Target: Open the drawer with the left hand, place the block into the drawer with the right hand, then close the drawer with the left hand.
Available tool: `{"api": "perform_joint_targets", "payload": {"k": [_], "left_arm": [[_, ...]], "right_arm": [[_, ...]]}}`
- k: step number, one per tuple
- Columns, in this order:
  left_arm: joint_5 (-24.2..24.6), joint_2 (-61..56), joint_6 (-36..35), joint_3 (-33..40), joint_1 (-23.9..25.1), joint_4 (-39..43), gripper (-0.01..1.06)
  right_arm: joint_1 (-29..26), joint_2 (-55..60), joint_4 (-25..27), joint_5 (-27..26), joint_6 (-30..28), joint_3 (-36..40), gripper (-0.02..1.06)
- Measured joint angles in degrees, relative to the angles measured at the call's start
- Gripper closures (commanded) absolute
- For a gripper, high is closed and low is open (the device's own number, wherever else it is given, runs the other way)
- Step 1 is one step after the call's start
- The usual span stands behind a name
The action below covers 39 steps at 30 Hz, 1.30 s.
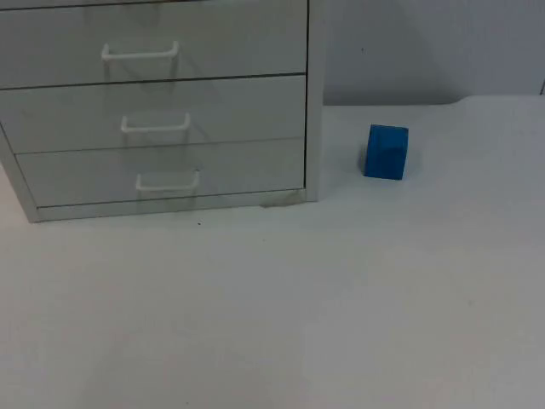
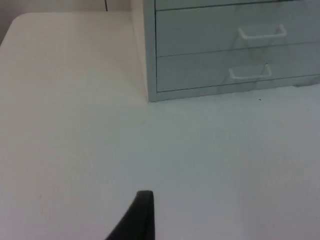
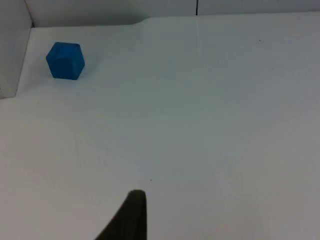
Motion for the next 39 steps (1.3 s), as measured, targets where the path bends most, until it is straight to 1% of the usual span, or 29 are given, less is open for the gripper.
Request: {"api": "perform_joint_targets", "payload": {"k": [3, 7, 10, 11, 15, 16, 20, 27, 32, 39], "left_arm": [[0.0, 0.8, -0.4, 0.0, 0.0, -0.1, 0.0], [-0.8, 5.2, -0.9, -1.0, 0.0, -0.7, 0.0], [-2.1, 13.0, -0.9, -2.5, 0.0, -1.2, 0.0], [-2.1, 13.0, -0.9, -2.5, 0.0, -1.2, 0.0], [-4.2, 22.9, -0.9, -2.7, 0.0, -1.4, 0.0], [-4.2, 22.9, -0.9, -2.7, 0.0, -1.4, 0.0], [-7.7, 31.5, -0.9, -2.7, 0.0, -2.6, 0.0], [-11.3, 40.9, -0.9, -2.7, 0.0, -3.0, 0.0], [-11.6, 45.2, 0.5, -2.7, 0.0, -3.0, 0.0], [-11.6, 47.5, 2.4, -2.7, 0.0, -3.0, 0.0]], "right_arm": [[0.0, 0.8, 0.0, 0.1, -0.1, -0.9, 0.01], [0.0, 5.5, 0.0, -0.4, -0.1, -3.4, 0.01], [0.0, 13.5, 0.0, -3.4, -0.1, -5.7, 0.01], [0.0, 13.5, 0.0, -3.4, -0.1, -5.7, 0.01], [0.0, 22.7, 0.0, -7.6, -0.1, -6.1, 0.01], [0.0, 22.7, 0.0, -7.6, -0.1, -6.1, 0.01], [0.0, 32.1, 0.1, -11.4, -0.1, -6.1, 0.01], [0.0, 43.5, 0.1, -13.5, -0.1, -6.1, 0.01], [0.0, 47.2, 0.2, -13.7, -0.1, -6.1, 0.01], [0.0, 47.7, 0.2, -14.2, -0.1, -6.1, 0.01]]}}
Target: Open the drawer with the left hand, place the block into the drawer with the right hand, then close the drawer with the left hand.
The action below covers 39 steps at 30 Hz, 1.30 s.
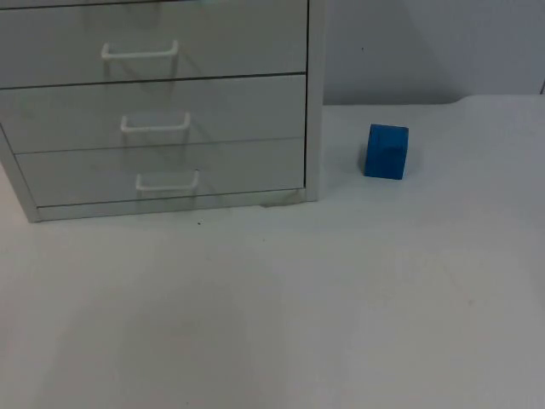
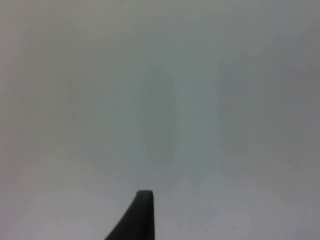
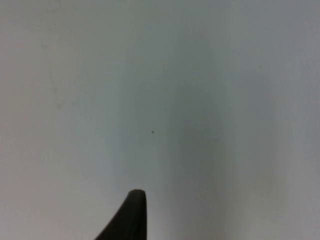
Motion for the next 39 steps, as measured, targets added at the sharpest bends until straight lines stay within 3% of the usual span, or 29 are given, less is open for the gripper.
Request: {"api": "perform_joint_targets", "payload": {"k": [5, 8, 12, 15, 19, 23, 24, 28, 29, 33, 34, 37, 39], "left_arm": [[-0.1, 0.6, 2.9, 0.0, 0.0, -0.6, 0.0], [-0.2, 1.2, 5.9, 0.0, 0.0, -2.8, 0.05], [-0.3, 5.0, 14.4, -0.7, 0.0, -10.9, 0.38], [-0.6, 7.8, 19.0, -1.6, 0.0, -15.5, 0.48], [-0.5, 12.1, 26.9, -3.6, -1.7, -21.1, 0.49], [-3.6, 18.6, 34.8, -5.6, -11.3, -19.9, 0.49], [-3.6, 18.6, 34.8, -5.6, -11.3, -19.9, 0.49], [-6.9, 22.9, 36.0, -5.8, -23.6, -8.1, 0.49], [-6.9, 22.9, 36.0, -5.8, -23.6, -8.1, 0.49], [-13.1, 25.8, 31.6, -5.8, -36.0, 11.8, 0.49], [-13.1, 25.8, 31.6, -5.8, -36.0, 11.8, 0.49], [-20.9, 27.3, 20.9, -5.8, -39.1, 31.8, 0.49], [-23.7, 28.2, 16.2, -5.8, -38.8, 38.2, 0.49]], "right_arm": [[0.0, 0.0, 0.1, -0.4, 0.0, 0.0, 0.01], [0.0, 0.0, 0.2, -0.7, 0.0, 0.0, 0.01], [0.0, 0.0, 0.2, -0.8, 0.0, 0.0, 0.01], [0.0, 0.0, 0.2, -0.8, 0.0, 0.0, 0.01], [0.0, 0.0, 0.2, -0.8, 0.0, 0.0, 0.01], [0.0, 0.0, 0.3, -1.1, 0.0, 0.0, 0.01], [0.0, 0.0, 0.3, -1.1, 0.0, 0.0, 0.01], [0.0, 0.0, 0.3, -1.1, 0.0, 0.0, 0.01], [0.0, 0.0, 0.3, -1.1, 0.0, 0.0, 0.01], [0.0, 0.0, 0.4, -1.1, 0.0, 0.0, 0.01], [0.0, 0.0, 0.4, -1.1, 0.0, 0.0, 0.01], [0.0, 0.0, 0.4, -1.2, 0.0, 0.0, 0.01], [0.0, 0.0, 0.4, -1.2, 0.0, 0.0, 0.01]]}}
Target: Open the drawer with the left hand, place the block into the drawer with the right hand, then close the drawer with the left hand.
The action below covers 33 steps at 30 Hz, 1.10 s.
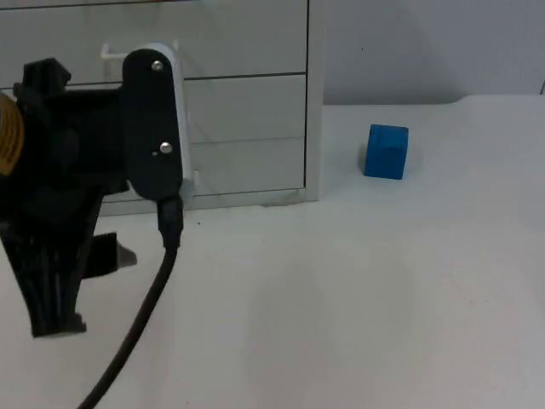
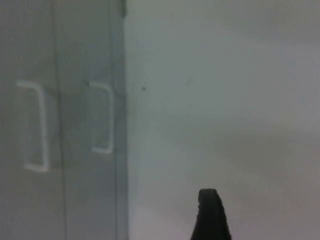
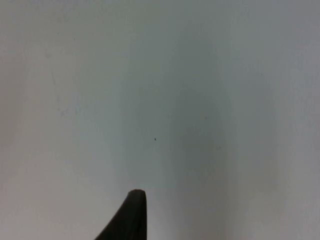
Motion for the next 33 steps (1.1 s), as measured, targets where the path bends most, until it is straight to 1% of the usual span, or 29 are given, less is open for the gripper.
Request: {"api": "perform_joint_targets", "payload": {"k": [1, 2, 3, 6, 7, 8, 10, 11, 12, 15, 16, 17, 20, 22, 23, 25, 31, 33], "left_arm": [[0.0, 0.0, 0.0, 0.0, 0.0, 0.0, 0.49], [-2.3, 0.8, -1.9, 0.0, 0.6, 3.1, 0.49], [-6.4, 2.2, -4.0, 0.0, 1.7, 5.9, 0.49], [-12.2, 5.7, -5.5, 0.0, 3.8, 8.8, 0.49], [-12.2, 5.7, -5.5, 0.0, 3.8, 8.8, 0.49], [-14.5, 8.3, -6.0, 0.0, 5.1, 10.8, 0.49], [-15.9, 12.0, -8.0, -0.4, 6.9, 13.5, 0.49], [-16.1, 13.7, -9.9, -1.1, 7.8, 15.7, 0.49], [-16.1, 13.7, -9.9, -1.1, 7.8, 15.7, 0.49], [-16.2, 19.4, -16.7, -3.6, 10.6, 23.4, 0.49], [-16.2, 20.9, -18.9, -4.4, 10.9, 25.6, 0.49], [-16.2, 20.9, -18.9, -4.4, 10.9, 25.6, 0.49], [-16.2, 25.5, -24.7, -7.4, 11.2, 32.8, 0.49], [-15.7, 27.9, -28.1, -9.6, 11.2, 36.1, 0.49], [-15.7, 27.9, -28.1, -9.6, 11.2, 36.1, 0.49], [-14.4, 30.4, -30.7, -12.2, 11.2, 38.6, 0.49], [-13.6, 35.4, -31.8, -15.4, 11.3, 44.2, 0.49], [-12.2, 37.2, -33.3, -16.8, 11.3, 47.4, 0.49]], "right_arm": [[0.0, 0.0, 0.0, 0.0, 0.0, 0.0, 0.01], [0.0, 0.0, 0.0, 0.0, 0.0, 0.0, 0.01], [0.0, 0.0, 0.0, -0.3, 0.0, 0.1, 0.01], [0.0, 0.0, 0.0, -0.5, 0.0, 0.2, 0.01], [0.0, 0.0, 0.0, -0.5, 0.0, 0.2, 0.01], [0.0, 0.0, 0.0, -0.5, 0.0, 0.2, 0.01], [0.0, 0.0, 0.0, -0.6, 0.0, 0.2, 0.01], [0.0, 0.0, 0.0, -0.8, 0.0, 0.2, 0.01], [0.0, 0.0, 0.0, -0.8, 0.0, 0.2, 0.01], [0.0, 0.0, 0.0, -1.2, 0.0, 0.2, 0.01], [0.0, 0.0, 0.0, -1.3, 0.0, 0.2, 0.01], [0.0, 0.0, 0.0, -1.3, 0.0, 0.2, 0.01], [0.0, 0.0, 0.0, -1.6, 0.0, 0.3, 0.01], [0.0, 0.0, 0.0, -1.6, 0.0, 0.3, 0.01], [0.0, 0.0, 0.0, -1.6, 0.0, 0.3, 0.01], [0.0, 0.0, 0.0, -1.6, 0.0, 0.3, 0.01], [0.0, 0.0, 0.0, -1.7, 0.0, 0.3, 0.01], [0.0, 0.0, 0.0, -1.8, 0.0, 0.3, 0.01]]}}
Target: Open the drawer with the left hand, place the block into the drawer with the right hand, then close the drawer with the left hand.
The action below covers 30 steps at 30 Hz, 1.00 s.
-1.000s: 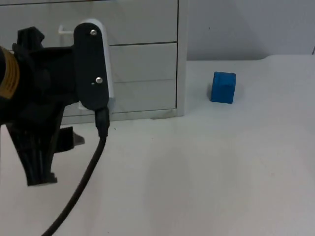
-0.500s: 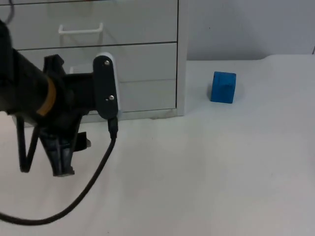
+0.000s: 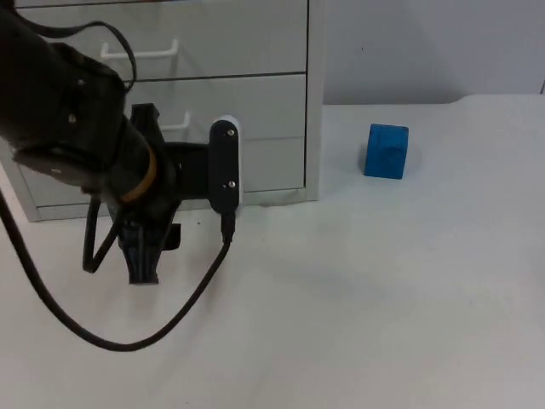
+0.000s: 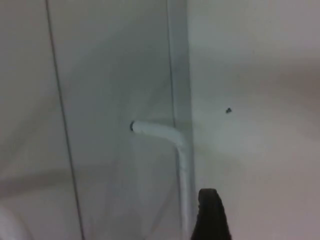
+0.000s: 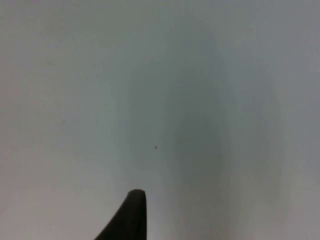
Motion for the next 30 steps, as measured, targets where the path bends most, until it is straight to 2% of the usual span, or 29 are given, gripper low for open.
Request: {"api": "perform_joint_targets", "payload": {"k": [7, 13, 17, 19, 21, 22, 24, 30], "left_arm": [[1.1, 1.9, -5.8, -1.1, 0.0, 9.1, 0.49], [3.3, 4.4, -17.4, -1.2, -0.1, 19.9, 0.49], [5.7, 6.1, -21.8, -2.3, -0.1, 21.6, 0.52], [6.6, 6.6, -24.2, -2.9, 0.0, 22.1, 0.59], [6.6, 6.6, -25.1, -3.0, 0.0, 22.3, 0.76], [6.6, 6.6, -25.6, -3.2, 0.0, 22.5, 0.76], [7.0, 6.6, -25.9, -3.6, 0.0, 22.5, 1.06], [7.0, 5.1, -25.0, -0.9, -1.0, 21.7, 1.05]], "right_arm": [[0.0, 0.0, 0.0, 0.0, 0.1, 0.0, 0.01], [0.0, 0.0, 0.0, 0.0, 0.1, 0.0, 0.01], [0.0, 0.0, 0.0, -0.1, 0.1, 0.0, 0.01], [0.0, 0.0, 0.1, -0.2, 0.1, 0.0, 0.01], [0.0, 0.0, 0.1, -0.2, 0.1, 0.0, 0.01], [0.0, 0.0, 0.1, -0.2, 0.1, 0.0, 0.01], [0.0, 0.0, 0.1, -0.2, 0.1, 0.0, 0.01], [0.0, 0.0, 0.1, -0.4, 0.1, 0.0, 0.01]]}}
